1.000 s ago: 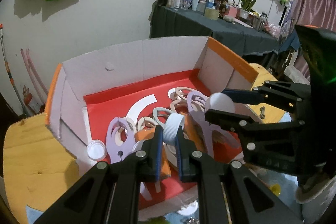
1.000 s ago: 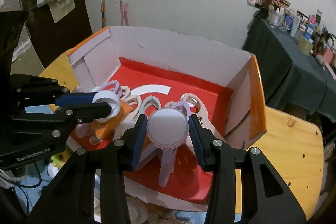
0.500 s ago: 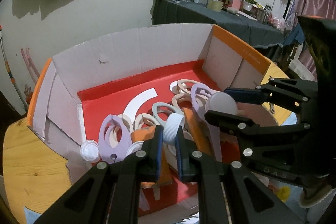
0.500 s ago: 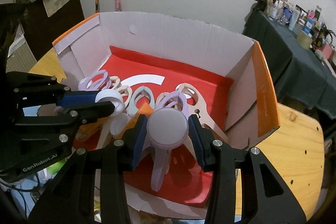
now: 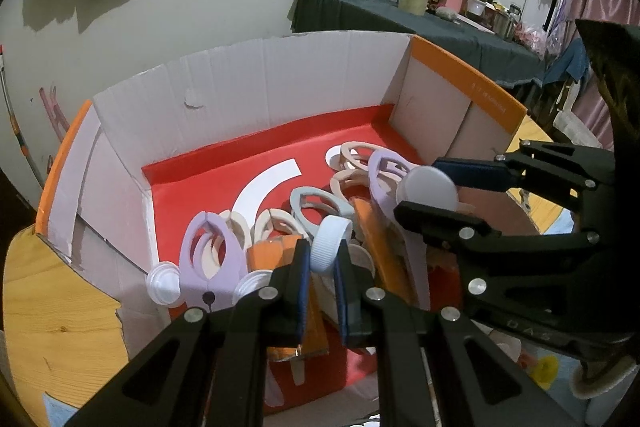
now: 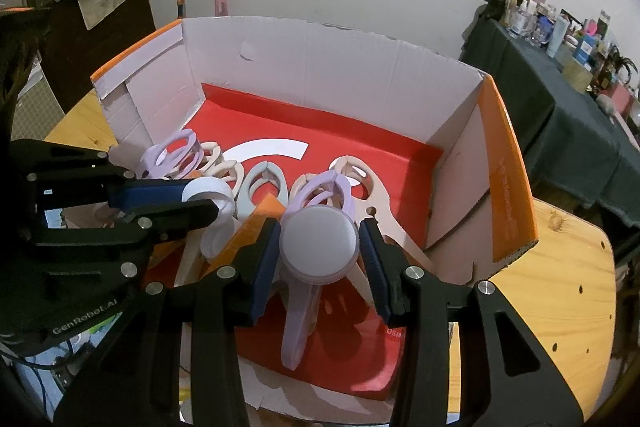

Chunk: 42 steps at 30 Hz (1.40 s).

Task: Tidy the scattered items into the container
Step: 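Carry white cap into the box with left tool while right carries white lid, then open left tool releasing cap while right tool releases white lid in box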

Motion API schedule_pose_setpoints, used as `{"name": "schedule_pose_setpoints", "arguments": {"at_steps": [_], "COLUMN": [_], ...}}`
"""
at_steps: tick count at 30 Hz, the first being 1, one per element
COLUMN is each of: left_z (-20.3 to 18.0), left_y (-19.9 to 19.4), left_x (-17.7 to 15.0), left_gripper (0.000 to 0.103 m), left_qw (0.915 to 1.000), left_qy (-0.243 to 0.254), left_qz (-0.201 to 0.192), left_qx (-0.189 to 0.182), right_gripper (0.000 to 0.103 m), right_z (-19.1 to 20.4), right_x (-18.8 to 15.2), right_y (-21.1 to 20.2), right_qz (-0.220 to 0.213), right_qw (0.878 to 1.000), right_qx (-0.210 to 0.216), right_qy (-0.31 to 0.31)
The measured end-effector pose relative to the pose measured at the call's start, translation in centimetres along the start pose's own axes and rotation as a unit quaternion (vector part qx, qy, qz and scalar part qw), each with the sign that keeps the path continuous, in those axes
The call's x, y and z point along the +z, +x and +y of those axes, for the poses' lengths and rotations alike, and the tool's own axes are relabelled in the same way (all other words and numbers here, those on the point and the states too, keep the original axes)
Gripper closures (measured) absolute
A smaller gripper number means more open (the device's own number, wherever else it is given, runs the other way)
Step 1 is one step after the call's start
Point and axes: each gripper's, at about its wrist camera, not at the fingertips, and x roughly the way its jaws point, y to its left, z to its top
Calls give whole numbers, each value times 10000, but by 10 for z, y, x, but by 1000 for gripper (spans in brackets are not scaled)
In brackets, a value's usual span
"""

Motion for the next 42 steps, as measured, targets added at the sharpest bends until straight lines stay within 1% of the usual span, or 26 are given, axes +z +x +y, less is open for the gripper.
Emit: {"name": "schedule_pose_setpoints", "arguments": {"at_steps": [15, 21, 26, 30, 35, 39, 42], "left_z": [3, 2, 2, 1, 2, 3, 3], "left_y": [1, 2, 3, 3, 3, 3, 3], "left_x": [-1, 0, 0, 0, 0, -1, 0], "left_gripper": [90, 81, 80, 80, 78, 78, 77], "left_qw": [10000, 10000, 10000, 10000, 9999, 10000, 10000], "left_qy": [-9, 37, 34, 42, 27, 12, 4], "left_qz": [-7, -18, -19, -19, -21, -22, -23], "left_qx": [51, 82, 84, 80, 97, 96, 93], "right_gripper": [63, 63, 63, 62, 59, 54, 54], "right_z": [2, 2, 3, 2, 1, 0, 1], "right_x": [0, -2, -2, -2, -2, -2, -2], "right_y": [2, 4, 4, 4, 4, 4, 4], "right_qz": [14, 36, 45, 44, 44, 47, 52], "right_qw": [10000, 9999, 9999, 9999, 9999, 9998, 9998], "right_qx": [-62, -64, -62, -92, -124, -169, -170], "right_qy": [-50, -82, -89, -102, -100, -101, -100]}}
